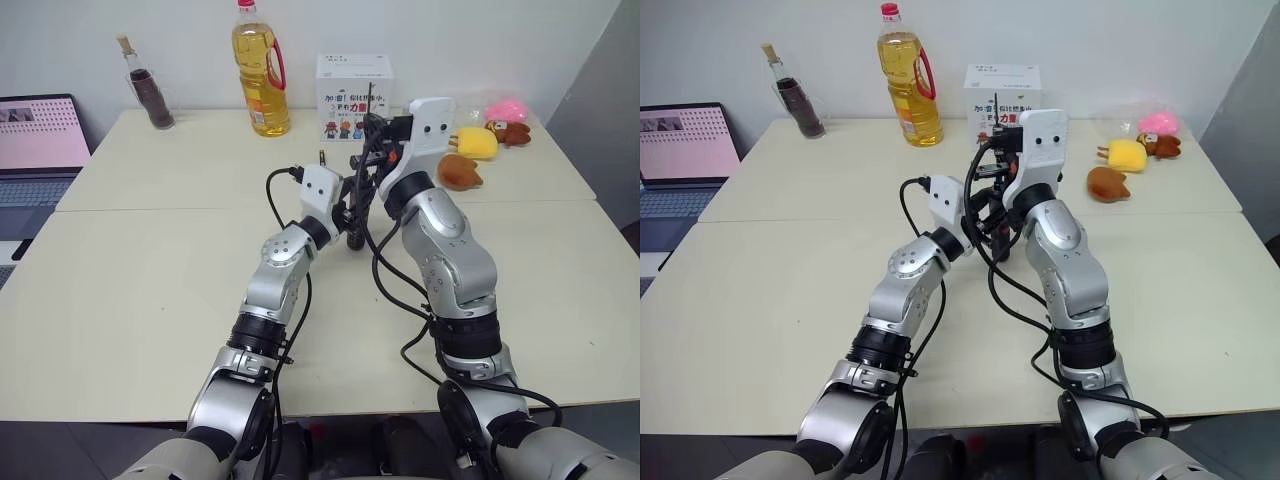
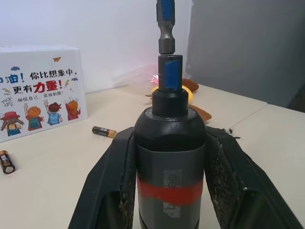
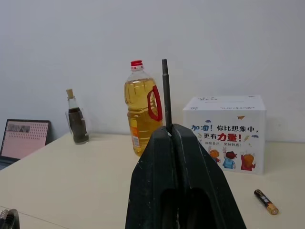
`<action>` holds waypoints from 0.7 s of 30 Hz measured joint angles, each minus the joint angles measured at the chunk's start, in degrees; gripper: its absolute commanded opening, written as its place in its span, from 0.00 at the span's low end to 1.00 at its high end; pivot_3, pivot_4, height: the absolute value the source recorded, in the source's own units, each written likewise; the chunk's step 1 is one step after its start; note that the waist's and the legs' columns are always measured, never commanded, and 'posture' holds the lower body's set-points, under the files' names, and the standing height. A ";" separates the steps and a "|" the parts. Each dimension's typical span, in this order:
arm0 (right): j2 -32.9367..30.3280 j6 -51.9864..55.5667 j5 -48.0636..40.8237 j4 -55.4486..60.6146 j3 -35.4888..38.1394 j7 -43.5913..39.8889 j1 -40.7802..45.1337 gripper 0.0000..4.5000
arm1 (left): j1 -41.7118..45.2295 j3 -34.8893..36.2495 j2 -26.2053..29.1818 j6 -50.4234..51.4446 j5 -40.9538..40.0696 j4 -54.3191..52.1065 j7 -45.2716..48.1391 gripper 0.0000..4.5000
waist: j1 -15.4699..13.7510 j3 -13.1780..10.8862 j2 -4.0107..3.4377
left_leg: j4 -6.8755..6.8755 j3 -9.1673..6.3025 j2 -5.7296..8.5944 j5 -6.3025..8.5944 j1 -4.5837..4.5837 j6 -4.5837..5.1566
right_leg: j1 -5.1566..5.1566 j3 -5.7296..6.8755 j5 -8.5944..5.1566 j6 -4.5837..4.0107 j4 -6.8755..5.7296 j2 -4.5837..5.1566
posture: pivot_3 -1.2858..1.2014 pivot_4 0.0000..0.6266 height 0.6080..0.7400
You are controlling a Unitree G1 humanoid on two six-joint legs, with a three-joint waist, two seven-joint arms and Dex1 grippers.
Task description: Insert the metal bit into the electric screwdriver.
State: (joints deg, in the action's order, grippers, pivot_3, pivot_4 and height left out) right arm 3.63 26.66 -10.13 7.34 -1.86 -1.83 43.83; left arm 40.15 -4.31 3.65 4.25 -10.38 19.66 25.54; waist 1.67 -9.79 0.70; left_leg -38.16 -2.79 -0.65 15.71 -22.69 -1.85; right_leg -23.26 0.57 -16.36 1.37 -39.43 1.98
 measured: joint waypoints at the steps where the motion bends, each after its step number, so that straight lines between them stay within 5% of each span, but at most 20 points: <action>1: 0.00 0.11 0.00 0.09 -0.02 0.12 0.00 0.00 | 0.00 0.00 0.00 -0.01 0.00 0.00 0.00 0.37 | 0.00 0.00 0.00 | 0.00 0.00 0.00 0.00 0.00 0.00 | 0.00 0.00 0.00 0.00 0.00 0.00 | 0.52 0.24 1.00; 21: 0.27 1.47 -0.04 2.05 -0.06 0.83 -0.79 0.00 | 0.01 0.00 0.02 -0.56 0.02 0.34 0.15 0.37 | 0.00 0.00 0.00 | 0.00 0.00 0.00 0.00 0.00 0.00 | 0.00 0.00 0.00 0.00 0.00 0.00 | 0.52 0.24 1.00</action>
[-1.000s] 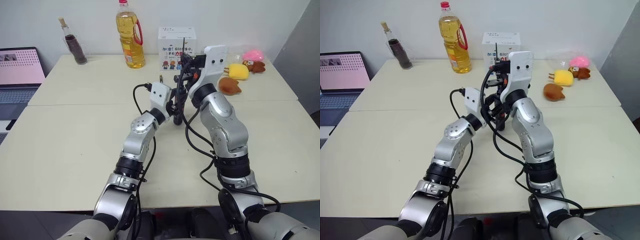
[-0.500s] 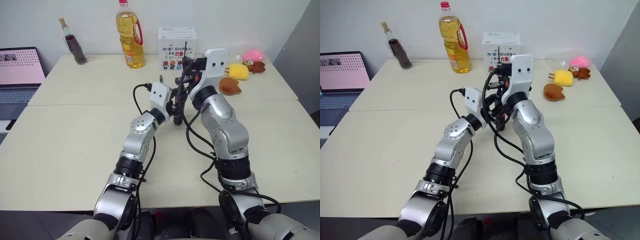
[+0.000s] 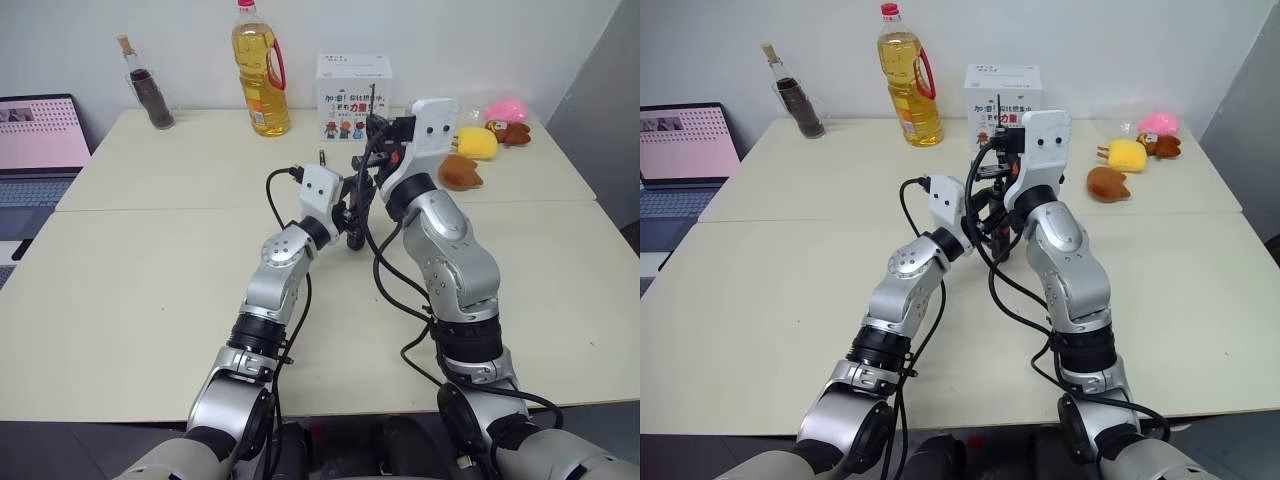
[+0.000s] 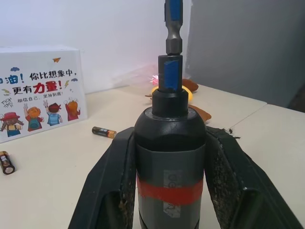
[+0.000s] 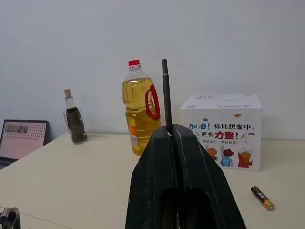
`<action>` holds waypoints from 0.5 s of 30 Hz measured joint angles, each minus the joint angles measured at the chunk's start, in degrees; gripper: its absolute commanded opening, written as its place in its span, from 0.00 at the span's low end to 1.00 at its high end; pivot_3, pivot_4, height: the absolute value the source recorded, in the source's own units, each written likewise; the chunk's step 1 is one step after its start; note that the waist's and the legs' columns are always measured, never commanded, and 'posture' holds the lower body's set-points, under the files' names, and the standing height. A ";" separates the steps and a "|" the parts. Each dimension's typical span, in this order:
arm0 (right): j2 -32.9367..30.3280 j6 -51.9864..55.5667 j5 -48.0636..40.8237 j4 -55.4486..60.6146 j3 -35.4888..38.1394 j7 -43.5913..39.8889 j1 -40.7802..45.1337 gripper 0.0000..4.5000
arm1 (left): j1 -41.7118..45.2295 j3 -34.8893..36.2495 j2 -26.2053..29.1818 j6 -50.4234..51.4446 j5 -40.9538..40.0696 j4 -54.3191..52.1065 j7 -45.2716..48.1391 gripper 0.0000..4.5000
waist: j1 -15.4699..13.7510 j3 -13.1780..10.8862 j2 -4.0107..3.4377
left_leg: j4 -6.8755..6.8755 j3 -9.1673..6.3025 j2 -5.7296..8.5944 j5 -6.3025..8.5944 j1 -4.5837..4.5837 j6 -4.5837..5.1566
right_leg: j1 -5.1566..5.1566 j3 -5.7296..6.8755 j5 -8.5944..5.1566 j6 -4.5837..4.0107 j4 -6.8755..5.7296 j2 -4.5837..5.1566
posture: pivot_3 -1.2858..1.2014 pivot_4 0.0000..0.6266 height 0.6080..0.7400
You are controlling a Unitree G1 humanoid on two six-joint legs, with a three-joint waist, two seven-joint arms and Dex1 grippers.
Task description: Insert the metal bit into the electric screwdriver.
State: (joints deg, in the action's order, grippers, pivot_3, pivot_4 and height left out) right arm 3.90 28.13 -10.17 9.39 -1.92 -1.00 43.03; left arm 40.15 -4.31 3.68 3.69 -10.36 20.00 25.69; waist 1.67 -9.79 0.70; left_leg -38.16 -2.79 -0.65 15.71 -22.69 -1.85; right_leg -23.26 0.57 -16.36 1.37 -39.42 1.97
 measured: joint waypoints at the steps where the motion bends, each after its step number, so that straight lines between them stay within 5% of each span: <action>1: 0.03 0.00 -0.02 0.00 0.00 -0.02 0.00 0.00 | 0.00 0.00 0.00 -0.07 0.00 0.05 0.01 0.37 | 0.00 0.00 0.00 | 0.00 0.00 0.00 0.00 0.00 0.00 | 0.00 0.00 0.00 0.00 0.00 0.00 | 0.52 0.24 1.00; 15: 0.92 0.09 -0.07 0.00 0.01 -0.16 0.00 0.00 | -0.01 -0.04 0.00 -0.15 0.00 0.07 0.03 0.37 | 0.00 0.00 0.00 | 0.00 0.00 0.00 0.00 0.00 0.00 | 0.00 0.00 0.00 0.00 0.00 0.00 | 0.52 0.24 1.00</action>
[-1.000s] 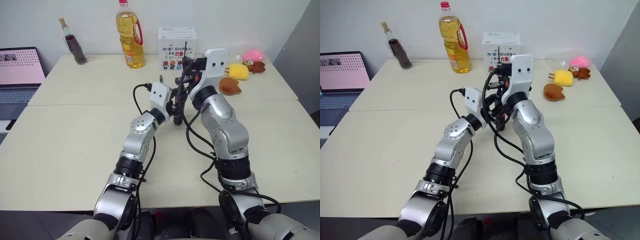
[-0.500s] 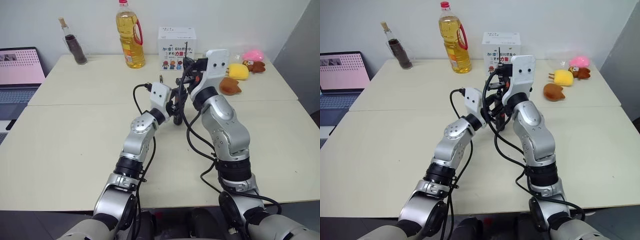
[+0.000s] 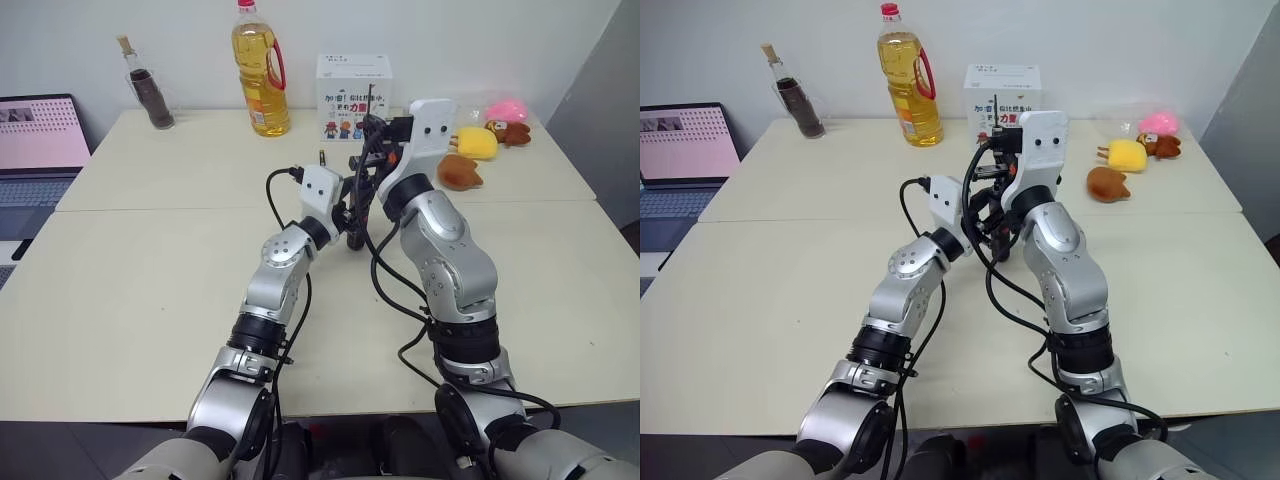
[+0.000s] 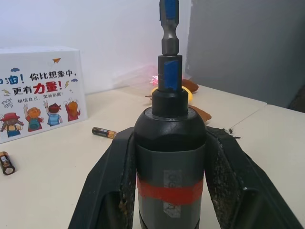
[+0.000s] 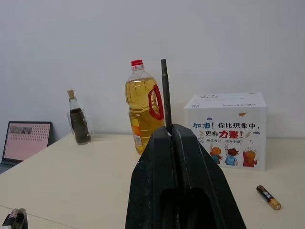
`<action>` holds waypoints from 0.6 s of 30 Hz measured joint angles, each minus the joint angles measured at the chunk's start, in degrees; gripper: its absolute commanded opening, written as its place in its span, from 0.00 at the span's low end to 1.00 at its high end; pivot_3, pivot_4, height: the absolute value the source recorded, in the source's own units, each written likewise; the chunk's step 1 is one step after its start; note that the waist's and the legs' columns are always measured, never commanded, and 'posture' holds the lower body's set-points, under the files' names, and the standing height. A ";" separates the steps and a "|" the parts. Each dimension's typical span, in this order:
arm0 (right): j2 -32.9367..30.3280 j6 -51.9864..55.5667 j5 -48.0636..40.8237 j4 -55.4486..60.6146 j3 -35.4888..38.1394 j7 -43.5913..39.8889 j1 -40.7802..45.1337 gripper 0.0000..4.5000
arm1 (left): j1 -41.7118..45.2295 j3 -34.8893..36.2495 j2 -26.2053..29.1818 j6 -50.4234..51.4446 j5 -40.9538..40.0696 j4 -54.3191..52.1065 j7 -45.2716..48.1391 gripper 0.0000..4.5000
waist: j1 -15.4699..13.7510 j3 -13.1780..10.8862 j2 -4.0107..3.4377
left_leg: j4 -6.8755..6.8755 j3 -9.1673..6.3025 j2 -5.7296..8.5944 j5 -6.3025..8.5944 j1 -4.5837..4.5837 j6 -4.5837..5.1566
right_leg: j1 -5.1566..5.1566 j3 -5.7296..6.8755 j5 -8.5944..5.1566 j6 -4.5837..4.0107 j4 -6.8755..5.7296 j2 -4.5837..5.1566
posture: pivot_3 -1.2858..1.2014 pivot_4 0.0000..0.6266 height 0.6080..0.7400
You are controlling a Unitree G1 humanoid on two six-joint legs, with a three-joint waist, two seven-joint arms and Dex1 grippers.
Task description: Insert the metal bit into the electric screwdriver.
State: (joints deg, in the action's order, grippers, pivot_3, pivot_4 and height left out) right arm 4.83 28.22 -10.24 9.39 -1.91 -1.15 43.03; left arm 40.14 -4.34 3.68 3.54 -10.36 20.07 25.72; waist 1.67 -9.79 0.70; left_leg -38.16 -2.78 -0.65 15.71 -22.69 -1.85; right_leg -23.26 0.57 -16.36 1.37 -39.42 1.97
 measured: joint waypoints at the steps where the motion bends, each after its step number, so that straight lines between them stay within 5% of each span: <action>1: 0.03 0.00 -0.01 0.00 0.00 0.00 0.00 0.00 | 0.00 0.00 0.00 0.00 0.00 0.00 0.00 0.37 | 0.00 0.00 0.00 | 0.00 0.00 0.00 0.00 0.00 0.00 | 0.00 0.00 0.00 0.00 0.00 0.00 | 0.52 0.24 1.00; 18: -1.05 1.88 0.81 1.61 -0.49 0.18 -0.37 0.00 | -0.04 -0.02 0.02 0.08 0.01 -0.05 -0.01 0.37 | 0.00 0.00 0.00 | 0.00 0.00 0.00 0.00 0.01 0.00 | 0.00 0.00 0.00 0.00 0.00 0.00 | 0.52 0.24 1.00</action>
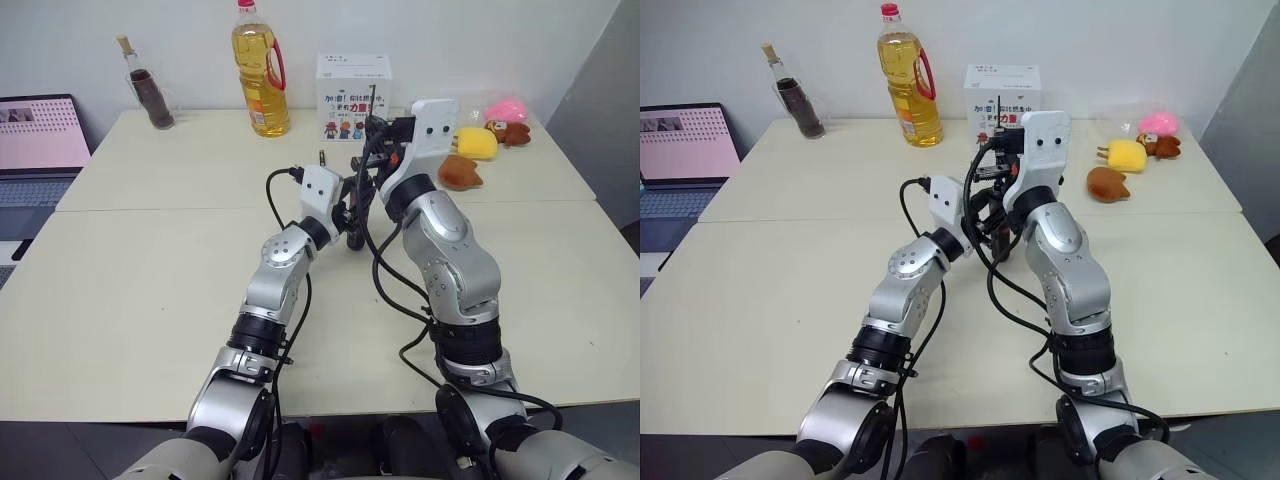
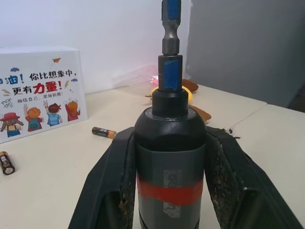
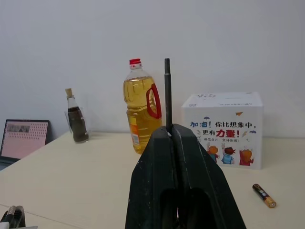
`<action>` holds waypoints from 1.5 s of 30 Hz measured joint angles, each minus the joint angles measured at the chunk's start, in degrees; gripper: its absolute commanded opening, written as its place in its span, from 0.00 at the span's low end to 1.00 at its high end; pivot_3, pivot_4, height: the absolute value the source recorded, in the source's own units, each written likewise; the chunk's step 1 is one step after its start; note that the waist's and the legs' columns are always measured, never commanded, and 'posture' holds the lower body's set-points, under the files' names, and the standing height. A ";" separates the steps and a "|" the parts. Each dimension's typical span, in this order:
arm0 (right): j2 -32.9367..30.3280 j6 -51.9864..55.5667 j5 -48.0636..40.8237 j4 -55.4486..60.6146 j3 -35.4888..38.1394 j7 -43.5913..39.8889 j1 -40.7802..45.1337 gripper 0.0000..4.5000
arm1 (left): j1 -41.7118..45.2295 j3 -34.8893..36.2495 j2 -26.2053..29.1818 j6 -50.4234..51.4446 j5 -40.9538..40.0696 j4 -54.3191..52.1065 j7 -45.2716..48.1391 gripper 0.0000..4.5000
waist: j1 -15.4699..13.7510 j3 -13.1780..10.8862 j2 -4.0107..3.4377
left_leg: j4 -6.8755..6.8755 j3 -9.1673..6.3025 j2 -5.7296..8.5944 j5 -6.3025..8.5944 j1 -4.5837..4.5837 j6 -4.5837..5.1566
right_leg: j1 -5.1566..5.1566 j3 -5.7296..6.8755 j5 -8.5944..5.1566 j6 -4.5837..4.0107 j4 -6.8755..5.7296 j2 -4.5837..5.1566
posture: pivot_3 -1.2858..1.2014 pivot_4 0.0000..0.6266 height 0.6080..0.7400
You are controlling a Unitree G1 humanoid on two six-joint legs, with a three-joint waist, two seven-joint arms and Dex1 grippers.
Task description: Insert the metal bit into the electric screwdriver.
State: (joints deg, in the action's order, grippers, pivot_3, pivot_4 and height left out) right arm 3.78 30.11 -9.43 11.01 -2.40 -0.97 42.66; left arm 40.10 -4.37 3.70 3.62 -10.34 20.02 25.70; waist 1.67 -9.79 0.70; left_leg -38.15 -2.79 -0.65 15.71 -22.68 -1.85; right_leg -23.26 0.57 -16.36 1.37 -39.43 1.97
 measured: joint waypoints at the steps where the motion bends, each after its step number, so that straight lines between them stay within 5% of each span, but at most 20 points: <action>1: -0.08 0.04 0.29 0.01 0.00 0.02 0.00 0.00 | 0.00 0.00 0.00 0.00 0.00 0.00 0.00 0.37 | 0.00 0.00 0.00 | 0.00 0.00 0.00 0.00 0.00 0.00 | 0.00 0.00 0.00 0.00 0.00 0.00 | 0.52 0.24 1.00; 37: -2.27 4.34 3.87 2.03 -3.20 -1.45 -1.49 0.00 | 0.00 -0.21 0.03 -0.02 0.34 0.03 0.07 0.37 | -0.01 0.02 0.00 | 0.01 0.01 0.00 0.00 0.08 0.00 | 0.06 0.01 0.00 0.00 -0.01 -0.01 | 0.52 0.24 1.00; 45: -2.49 6.63 3.72 0.32 -4.03 -2.52 -3.70 0.40 | 0.03 -0.11 0.04 -0.09 0.32 0.05 -0.05 0.37 | 0.02 0.02 0.01 | 0.03 0.01 0.00 0.00 0.07 0.00 | 0.04 0.01 0.00 0.00 0.00 -0.01 | 0.52 0.24 1.00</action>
State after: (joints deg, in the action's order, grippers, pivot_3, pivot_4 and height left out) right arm 1.29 36.74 -5.71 11.33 -6.43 -3.49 38.96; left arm 40.13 -4.48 3.74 3.53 -10.03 20.07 25.65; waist 1.69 -9.77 0.71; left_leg -38.12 -2.77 -0.65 15.71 -22.61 -1.85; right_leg -23.22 0.58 -16.36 1.37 -39.42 1.96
